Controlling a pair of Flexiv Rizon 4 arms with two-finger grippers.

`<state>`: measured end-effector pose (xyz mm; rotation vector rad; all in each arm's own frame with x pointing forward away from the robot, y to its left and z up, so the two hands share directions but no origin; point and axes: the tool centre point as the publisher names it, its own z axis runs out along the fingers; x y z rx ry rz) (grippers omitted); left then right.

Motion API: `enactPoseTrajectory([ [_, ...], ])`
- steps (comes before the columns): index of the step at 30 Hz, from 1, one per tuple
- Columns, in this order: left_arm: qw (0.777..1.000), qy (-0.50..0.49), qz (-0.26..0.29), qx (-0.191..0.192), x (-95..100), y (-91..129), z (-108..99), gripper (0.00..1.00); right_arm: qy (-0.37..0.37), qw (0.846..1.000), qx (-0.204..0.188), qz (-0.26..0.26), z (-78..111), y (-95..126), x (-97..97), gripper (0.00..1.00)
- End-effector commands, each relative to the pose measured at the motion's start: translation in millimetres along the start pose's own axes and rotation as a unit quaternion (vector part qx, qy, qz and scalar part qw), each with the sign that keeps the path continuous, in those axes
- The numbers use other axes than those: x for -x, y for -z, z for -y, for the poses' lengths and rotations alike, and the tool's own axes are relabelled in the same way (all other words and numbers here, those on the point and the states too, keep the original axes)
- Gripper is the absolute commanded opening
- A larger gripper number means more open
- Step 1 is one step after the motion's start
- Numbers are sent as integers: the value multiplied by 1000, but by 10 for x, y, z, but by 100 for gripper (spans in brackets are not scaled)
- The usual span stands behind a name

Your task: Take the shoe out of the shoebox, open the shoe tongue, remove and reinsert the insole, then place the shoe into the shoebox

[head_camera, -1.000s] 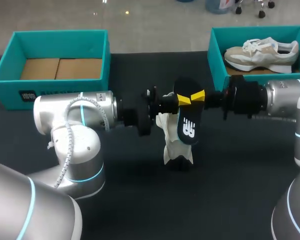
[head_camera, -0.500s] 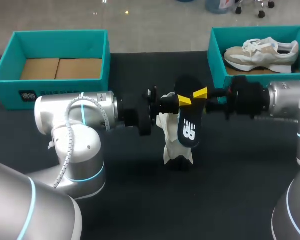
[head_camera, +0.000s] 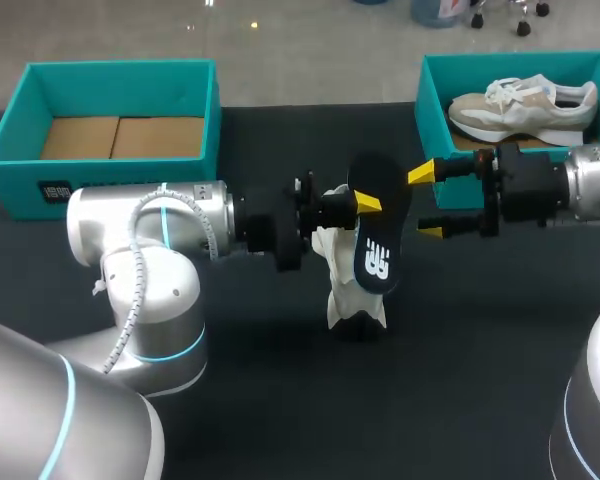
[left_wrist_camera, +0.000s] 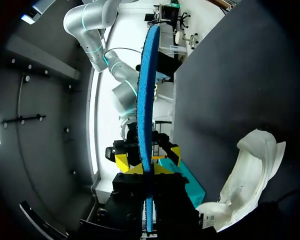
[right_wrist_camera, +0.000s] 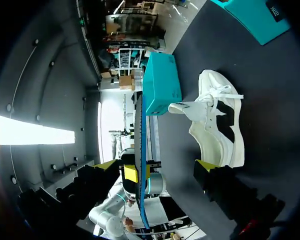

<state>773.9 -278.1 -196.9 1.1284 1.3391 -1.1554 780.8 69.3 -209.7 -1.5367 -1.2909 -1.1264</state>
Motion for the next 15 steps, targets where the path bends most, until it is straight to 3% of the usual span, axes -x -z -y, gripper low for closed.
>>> enactPoseTrajectory([
  [1,1000,0,-6,2,30,-19,6,0,-1,1000,4,10,49,22,-31,100],
  [11,1000,0,-6,2,30,-19,6,0,-1,1000,4,10,49,22,-31,100],
  [15,1000,0,-6,2,30,-19,6,0,-4,1000,7,18,69,295,52,100],
])
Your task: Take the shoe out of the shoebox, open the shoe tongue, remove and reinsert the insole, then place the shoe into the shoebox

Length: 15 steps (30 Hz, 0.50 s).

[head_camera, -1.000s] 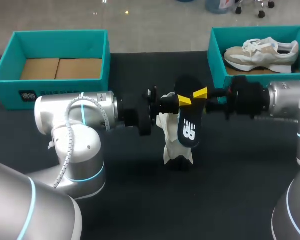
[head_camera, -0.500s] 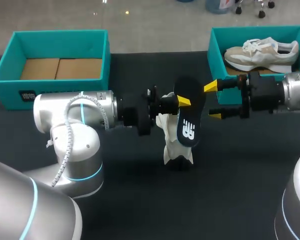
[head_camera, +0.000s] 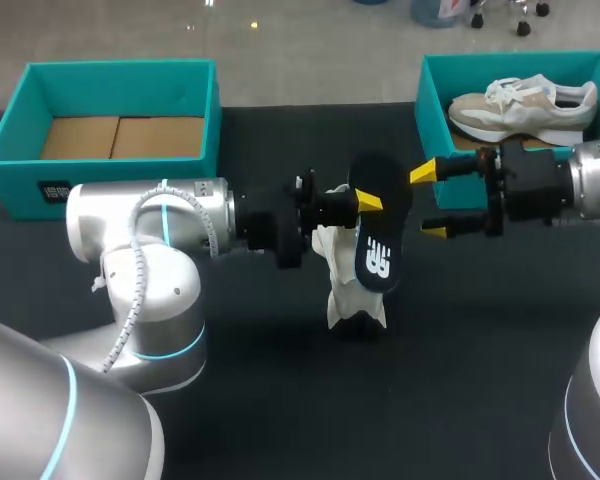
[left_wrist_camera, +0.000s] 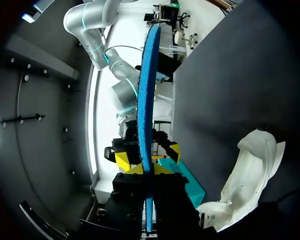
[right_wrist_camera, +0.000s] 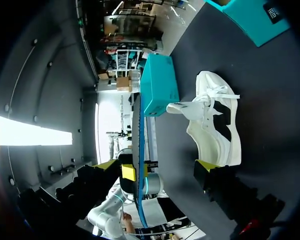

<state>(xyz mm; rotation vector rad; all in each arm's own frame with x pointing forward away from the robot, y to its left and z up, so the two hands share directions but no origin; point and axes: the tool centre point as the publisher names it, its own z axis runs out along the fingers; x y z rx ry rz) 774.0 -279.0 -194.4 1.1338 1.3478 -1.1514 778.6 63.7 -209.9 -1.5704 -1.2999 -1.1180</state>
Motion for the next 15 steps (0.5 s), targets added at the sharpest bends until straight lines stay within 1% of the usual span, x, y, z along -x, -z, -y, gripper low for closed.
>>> enactPoseTrajectory([
  [1,1000,0,-1,1,6,-11,4,0,0,1000,6,8,57,320,59,100],
  [3,1000,0,-1,1,6,-11,4,0,8,1000,15,18,69,474,102,100],
  [7,1000,0,-1,1,6,-11,4,0,36,997,46,45,94,754,175,100],
  [8,1000,0,-1,1,6,-11,4,0,37,997,47,49,99,811,190,100],
  [11,1000,0,-1,1,6,-11,4,0,46,995,57,61,120,967,207,100],
  [15,1000,0,-1,1,6,-11,4,0,43,994,61,75,168,1110,187,100],
])
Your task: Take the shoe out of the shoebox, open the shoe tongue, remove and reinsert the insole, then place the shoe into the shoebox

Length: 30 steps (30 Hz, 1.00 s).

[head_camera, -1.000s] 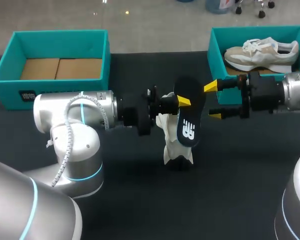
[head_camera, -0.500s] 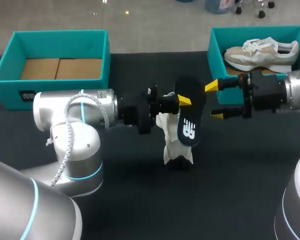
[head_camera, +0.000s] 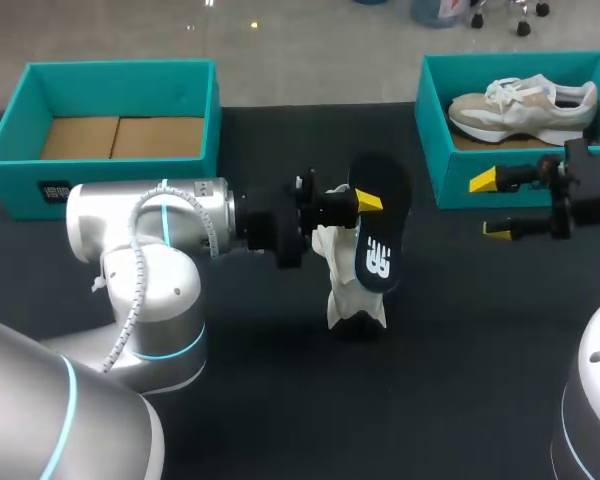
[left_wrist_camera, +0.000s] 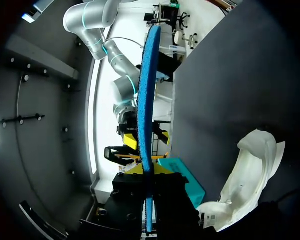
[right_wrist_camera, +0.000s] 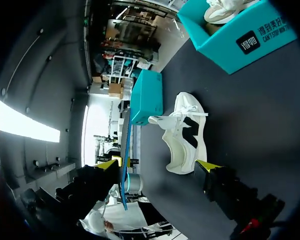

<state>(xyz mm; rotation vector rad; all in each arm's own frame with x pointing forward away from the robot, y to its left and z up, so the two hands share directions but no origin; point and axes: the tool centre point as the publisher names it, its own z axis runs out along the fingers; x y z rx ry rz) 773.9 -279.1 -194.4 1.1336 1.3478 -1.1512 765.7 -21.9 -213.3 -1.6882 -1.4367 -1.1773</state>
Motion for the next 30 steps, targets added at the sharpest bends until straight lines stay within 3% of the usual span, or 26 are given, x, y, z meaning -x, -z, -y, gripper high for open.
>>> enactPoseTrajectory([
  [1,1000,0,-1,1,6,-10,3,0,-8,1000,10,14,158,347,-93,100],
  [6,1000,0,-1,1,6,-10,3,0,3,999,-7,46,349,447,-187,100],
  [12,1000,0,-1,1,6,-10,3,0,21,997,0,73,485,514,-165,100],
  [23,1000,0,-1,1,6,-10,3,0,53,988,-1,147,498,478,-6,100],
  [30,1000,0,-1,1,6,-10,3,0,53,988,-1,147,498,478,-6,100],
])
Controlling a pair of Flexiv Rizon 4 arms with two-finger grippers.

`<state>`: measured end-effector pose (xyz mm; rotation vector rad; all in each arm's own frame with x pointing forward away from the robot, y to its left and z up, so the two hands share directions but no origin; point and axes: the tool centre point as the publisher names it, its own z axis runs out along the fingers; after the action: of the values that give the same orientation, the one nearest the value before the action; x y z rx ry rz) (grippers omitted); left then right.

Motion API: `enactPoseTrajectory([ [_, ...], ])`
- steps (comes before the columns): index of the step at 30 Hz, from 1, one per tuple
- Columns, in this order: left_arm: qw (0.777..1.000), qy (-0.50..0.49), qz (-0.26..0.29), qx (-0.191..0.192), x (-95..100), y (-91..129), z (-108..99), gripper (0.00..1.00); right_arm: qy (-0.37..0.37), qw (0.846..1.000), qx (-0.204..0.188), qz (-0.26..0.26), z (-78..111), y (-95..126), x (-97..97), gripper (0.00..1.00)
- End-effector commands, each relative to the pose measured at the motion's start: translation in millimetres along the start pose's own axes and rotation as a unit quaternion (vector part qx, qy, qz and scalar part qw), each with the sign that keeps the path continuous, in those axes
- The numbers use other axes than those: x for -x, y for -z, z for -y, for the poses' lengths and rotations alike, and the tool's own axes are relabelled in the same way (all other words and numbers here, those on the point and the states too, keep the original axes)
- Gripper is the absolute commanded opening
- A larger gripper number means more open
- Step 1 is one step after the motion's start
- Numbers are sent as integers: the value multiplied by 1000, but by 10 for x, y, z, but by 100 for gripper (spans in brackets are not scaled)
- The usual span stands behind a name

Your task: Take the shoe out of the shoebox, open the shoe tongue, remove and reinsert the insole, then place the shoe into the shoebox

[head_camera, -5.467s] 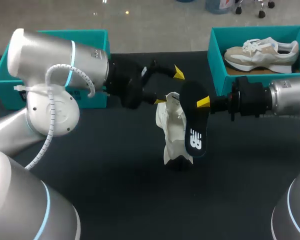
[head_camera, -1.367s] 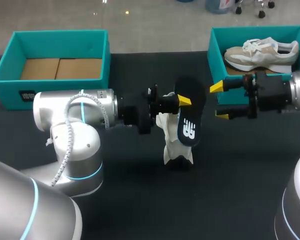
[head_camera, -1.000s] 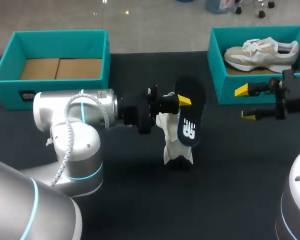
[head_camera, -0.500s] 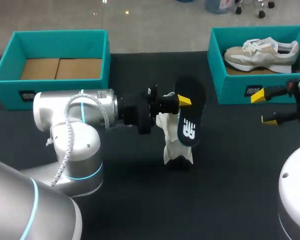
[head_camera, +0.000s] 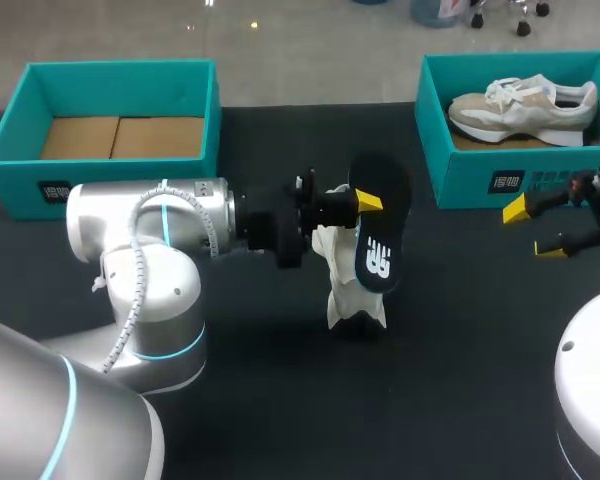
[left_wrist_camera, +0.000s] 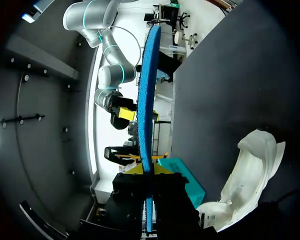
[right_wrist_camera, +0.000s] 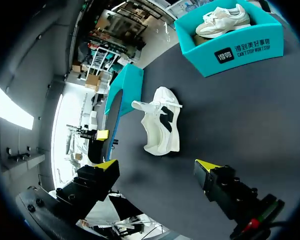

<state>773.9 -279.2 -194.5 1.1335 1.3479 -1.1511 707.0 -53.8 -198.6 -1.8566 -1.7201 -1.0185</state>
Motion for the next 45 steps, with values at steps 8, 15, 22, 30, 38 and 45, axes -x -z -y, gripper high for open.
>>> enactPoseTrajectory([
  [8,1000,23,8,0,36,33,63,0,-1,1000,0,4,7,4,-13,100],
  [15,993,112,33,-3,113,152,253,0,-1,1000,0,4,7,4,-13,100],
  [22,976,215,22,-20,83,253,444,0,-1,1000,0,4,7,4,-13,100],
  [30,961,275,2,-37,5,389,606,0,-1,1000,0,4,7,4,-13,100],
  [38,940,337,-20,-42,-127,498,749,0,-1,1000,0,4,7,4,-13,100],
  [45,924,377,-36,-42,-216,575,842,0,-1,1000,0,4,7,4,-13,100],
])
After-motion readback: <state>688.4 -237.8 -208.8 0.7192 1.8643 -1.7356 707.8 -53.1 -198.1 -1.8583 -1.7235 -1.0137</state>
